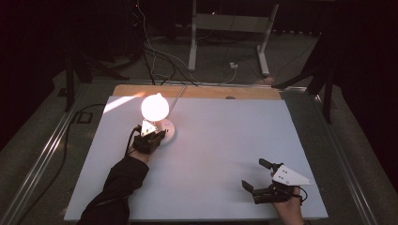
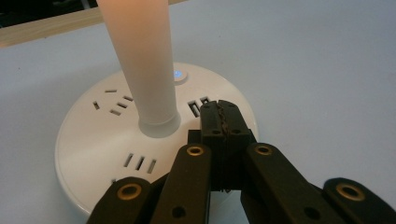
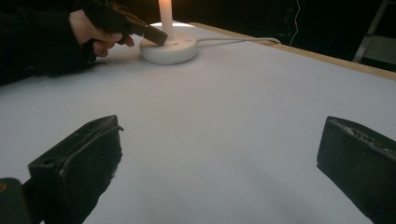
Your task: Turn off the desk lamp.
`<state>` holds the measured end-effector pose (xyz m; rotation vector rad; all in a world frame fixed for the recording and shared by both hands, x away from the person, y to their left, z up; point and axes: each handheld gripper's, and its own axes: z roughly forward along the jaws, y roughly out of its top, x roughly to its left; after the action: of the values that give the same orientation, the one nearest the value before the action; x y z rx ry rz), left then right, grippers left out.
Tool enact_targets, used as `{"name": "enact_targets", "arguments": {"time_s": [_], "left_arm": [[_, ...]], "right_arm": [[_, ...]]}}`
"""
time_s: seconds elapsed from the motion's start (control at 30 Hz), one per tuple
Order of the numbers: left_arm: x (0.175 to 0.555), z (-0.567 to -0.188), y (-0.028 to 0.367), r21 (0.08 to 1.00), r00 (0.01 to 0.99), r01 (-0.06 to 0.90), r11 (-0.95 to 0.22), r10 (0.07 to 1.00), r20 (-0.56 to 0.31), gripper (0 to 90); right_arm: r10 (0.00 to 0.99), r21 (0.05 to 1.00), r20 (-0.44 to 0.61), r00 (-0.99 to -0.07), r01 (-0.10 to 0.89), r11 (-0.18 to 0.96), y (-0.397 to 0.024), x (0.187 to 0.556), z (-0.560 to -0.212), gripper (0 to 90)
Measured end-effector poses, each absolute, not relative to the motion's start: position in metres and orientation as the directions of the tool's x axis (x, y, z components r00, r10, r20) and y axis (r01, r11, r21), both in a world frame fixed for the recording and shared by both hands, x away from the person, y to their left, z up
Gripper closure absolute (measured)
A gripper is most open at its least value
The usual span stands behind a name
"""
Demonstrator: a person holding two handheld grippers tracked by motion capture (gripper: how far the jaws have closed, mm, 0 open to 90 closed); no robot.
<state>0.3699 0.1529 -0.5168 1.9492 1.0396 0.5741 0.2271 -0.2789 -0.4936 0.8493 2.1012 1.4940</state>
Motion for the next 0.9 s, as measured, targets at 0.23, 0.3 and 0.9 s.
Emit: {"name": "enact_targets", "arguments": {"time_s": [0.23,0.3,0.9], "left_arm": [[0.37,-0.515,0.153,0.834,0.555,0.46,-0.305,0.832,-0.001,90.0],[0.37,-0.512,0.155,0.842,0.551,0.454,-0.293,0.835,-0.006,90.0],[0.368,-0.5,0.158,0.859,0.549,0.437,-0.266,0.836,-0.02,90.0]], "right_arm": [[0.69,0.944,0.008,-0.724,0.234,0.234,-0.279,0.227,-0.493,0.0],[0.692,0.945,0.01,-0.722,0.234,0.23,-0.279,0.227,-0.493,0.0],[0.691,0.944,0.008,-0.723,0.232,0.233,-0.279,0.227,-0.493,0.0]]}}
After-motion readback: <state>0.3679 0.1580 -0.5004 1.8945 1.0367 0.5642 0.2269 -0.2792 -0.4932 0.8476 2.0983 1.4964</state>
